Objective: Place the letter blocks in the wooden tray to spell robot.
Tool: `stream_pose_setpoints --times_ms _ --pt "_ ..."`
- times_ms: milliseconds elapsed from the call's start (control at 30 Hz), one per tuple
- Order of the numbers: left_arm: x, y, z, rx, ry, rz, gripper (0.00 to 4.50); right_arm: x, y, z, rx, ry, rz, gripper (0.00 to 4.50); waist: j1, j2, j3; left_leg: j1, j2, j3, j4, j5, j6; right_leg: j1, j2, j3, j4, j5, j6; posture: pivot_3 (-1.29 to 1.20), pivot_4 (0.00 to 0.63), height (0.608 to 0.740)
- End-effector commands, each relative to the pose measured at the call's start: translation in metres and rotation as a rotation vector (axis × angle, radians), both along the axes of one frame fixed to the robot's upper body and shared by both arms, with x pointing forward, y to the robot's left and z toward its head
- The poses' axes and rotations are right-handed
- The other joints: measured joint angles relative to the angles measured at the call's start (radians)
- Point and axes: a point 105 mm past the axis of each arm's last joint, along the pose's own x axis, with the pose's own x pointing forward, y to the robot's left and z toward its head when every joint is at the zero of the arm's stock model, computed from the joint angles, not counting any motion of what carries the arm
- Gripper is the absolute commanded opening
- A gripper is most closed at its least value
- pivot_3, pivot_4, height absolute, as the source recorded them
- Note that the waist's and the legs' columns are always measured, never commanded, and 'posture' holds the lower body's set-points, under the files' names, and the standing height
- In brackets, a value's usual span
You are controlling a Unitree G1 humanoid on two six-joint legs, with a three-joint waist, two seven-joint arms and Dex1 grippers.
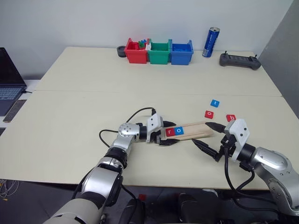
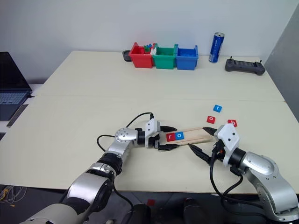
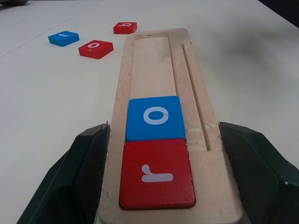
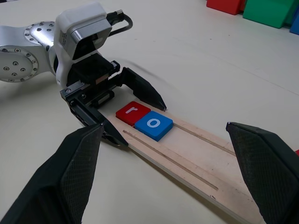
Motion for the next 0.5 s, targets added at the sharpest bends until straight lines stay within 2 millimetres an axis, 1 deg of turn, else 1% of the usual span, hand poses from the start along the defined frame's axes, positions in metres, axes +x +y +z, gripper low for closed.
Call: stream_pose_setpoints --times_ms 33,300,500 --pt "-0.0014 -0.0039 0.0040 0.006 -0.027 -0.030 3.38 -0.0020 0.0009 0.0136 0.005 -0.063 0.005 4.50 0.000 0.000 0.000 0.000 0.000 0.000 0.000 0.000 0.000 0.000 0.000 0.000 0.000 0.000 0.000 0.00 0.150 0.740" --pt "-0.0038 0.0011 -0.0004 0.029 -0.021 -0.043 3.38 -0.0006 0.0028 0.0157 0.014 -0.064 0.009 4.50 0.000 0.000 0.000 0.000 0.000 0.000 0.000 0.000 0.000 0.000 0.000 0.000 0.000 0.000 0.000 0.00 0.150 0.740" --pt "-0.0027 0.0009 0.0011 0.028 -0.023 -0.040 3.38 -0.0001 0.0036 0.0157 0.018 -0.064 0.010 4.50 0.000 0.000 0.000 0.000 0.000 0.000 0.000 0.000 0.000 0.000 0.000 0.000 0.000 0.000 0.000 0.00 0.150 0.740"
